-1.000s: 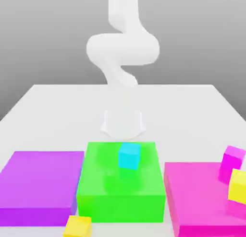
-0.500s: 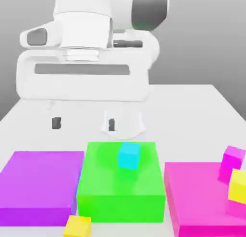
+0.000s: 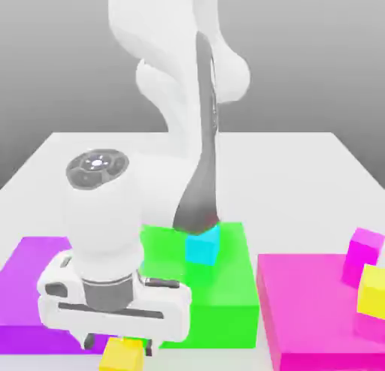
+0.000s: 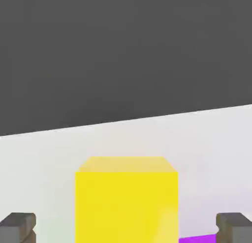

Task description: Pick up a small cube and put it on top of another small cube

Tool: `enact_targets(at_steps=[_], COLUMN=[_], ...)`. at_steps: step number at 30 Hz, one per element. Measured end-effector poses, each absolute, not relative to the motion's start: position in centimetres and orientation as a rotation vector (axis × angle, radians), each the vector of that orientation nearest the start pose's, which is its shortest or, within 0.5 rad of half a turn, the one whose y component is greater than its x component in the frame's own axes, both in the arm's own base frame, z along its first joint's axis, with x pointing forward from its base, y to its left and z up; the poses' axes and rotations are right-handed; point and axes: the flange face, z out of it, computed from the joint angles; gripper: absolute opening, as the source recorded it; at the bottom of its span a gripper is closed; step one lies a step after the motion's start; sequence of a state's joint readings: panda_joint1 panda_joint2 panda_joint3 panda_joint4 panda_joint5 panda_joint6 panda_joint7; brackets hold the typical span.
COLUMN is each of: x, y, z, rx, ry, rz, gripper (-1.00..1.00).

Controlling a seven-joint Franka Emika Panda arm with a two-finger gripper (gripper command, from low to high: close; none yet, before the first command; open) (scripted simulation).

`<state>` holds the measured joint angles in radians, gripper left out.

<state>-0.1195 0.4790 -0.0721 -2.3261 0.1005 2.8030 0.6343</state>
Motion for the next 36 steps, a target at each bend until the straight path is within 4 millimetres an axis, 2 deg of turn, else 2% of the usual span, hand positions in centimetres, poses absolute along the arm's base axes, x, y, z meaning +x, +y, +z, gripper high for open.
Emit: enact_targets(at_steps=[6, 7, 11, 14, 20, 26, 33, 35, 36], x=[50.0, 50.1, 50.1, 49.2, 45.9, 41.6, 35.9, 34.2, 33.8], y=[-10.4, -10.5, -10.5, -9.1, -5.2, -2.2, 0.8, 1.5, 1.7], z=[13.0, 13.5, 18.1, 21.4, 26.7, 30.7, 33.8, 34.3, 33.9], rx=[-2.820, -2.820, -2.820, -2.850, -2.937, -3.007, -3.077, -3.094, -3.099], ry=[1.385, 1.384, 1.384, 1.310, 1.078, 0.855, 0.582, 0.503, 0.482], rz=[0.000, 0.000, 0.000, 0.003, 0.007, 0.008, 0.006, 0.004, 0.004], gripper=[-1.00, -1.00, -1.00, -1.00, -1.00, -1.00, -1.00, -1.00, -1.00])
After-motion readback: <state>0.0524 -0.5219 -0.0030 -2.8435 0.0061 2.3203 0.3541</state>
